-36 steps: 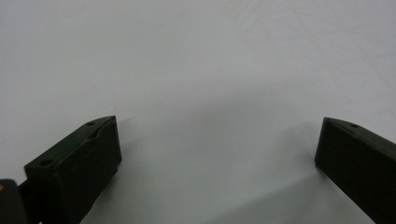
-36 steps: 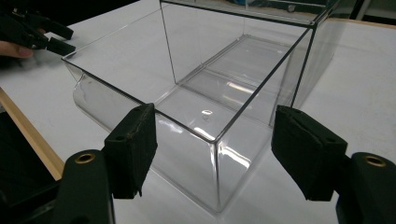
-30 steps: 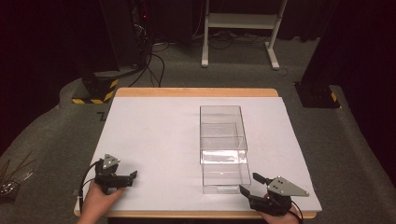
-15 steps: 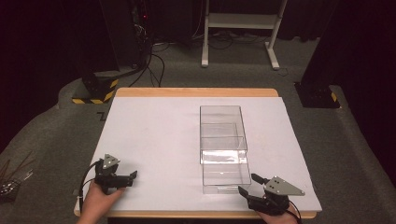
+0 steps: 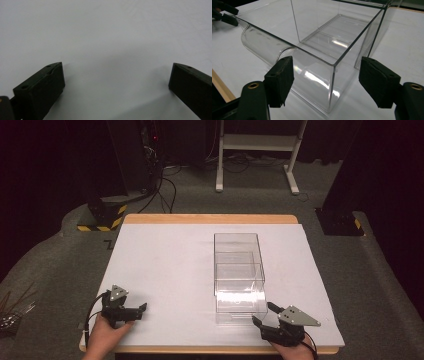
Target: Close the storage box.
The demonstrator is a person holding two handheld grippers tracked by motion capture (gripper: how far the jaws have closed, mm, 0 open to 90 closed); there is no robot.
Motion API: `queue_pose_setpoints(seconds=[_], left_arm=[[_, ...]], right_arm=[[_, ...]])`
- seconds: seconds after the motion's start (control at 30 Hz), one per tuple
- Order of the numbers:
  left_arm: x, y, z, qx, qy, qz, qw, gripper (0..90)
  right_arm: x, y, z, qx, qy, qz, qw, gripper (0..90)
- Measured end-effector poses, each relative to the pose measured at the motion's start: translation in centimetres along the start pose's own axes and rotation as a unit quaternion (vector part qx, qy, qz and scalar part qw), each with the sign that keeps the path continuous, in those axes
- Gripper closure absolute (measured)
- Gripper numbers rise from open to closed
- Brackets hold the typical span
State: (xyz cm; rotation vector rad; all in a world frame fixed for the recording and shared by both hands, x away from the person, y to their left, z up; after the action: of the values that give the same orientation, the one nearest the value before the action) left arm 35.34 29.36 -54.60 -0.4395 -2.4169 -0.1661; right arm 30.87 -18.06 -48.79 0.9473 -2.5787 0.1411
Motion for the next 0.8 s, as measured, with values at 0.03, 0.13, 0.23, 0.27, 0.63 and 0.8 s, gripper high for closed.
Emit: queue_pose_setpoints(seconds=[0.03,0.13,0.23,0.27,0.63,0.8], left_arm=[[0.0,0.0,0.0,0.000,0.000,0.000,1.0000,0.5],[0.0,0.0,0.0,0.000,0.000,0.000,1.0000,0.5],[0.0,0.0,0.0,0.000,0.000,0.000,1.0000,0.5],[0.0,0.0,0.0,-0.001,0.000,0.000,1.0000,0.5],[0.0,0.0,0.0,0.000,0.000,0.000,1.0000,0.5],[0.0,0.0,0.0,-0.003,0.002,0.000,1.0000,0.5]], right_arm=[[-0.2,0.0,0.0,-0.001,-0.001,0.005,1.0000,27.7],[-0.4,-0.1,-0.1,-0.005,-0.001,0.015,0.9999,26.1],[-0.7,-0.2,-0.1,-0.006,-0.003,0.023,0.9997,25.1],[-0.8,-0.3,-0.1,-0.005,-0.004,0.027,0.9996,24.8],[-1.7,-1.1,-0.3,-0.006,-0.007,0.048,0.9988,23.1],[-2.1,-1.4,-0.4,-0.011,-0.009,0.052,0.9985,22.6]])
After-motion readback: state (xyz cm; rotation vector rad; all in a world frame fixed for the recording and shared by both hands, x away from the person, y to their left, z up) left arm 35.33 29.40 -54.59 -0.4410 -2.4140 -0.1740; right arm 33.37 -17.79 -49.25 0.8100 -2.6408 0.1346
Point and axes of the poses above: each handheld gripper's, and its own axes: x roughly backward along the jaws, z roughly out of its underside, y roughly to its left, the point moved 5 cm from there along -x, roughly forward along the jaws, and after that the axes turned 5 degrees about -y, right-handed, at the moved point
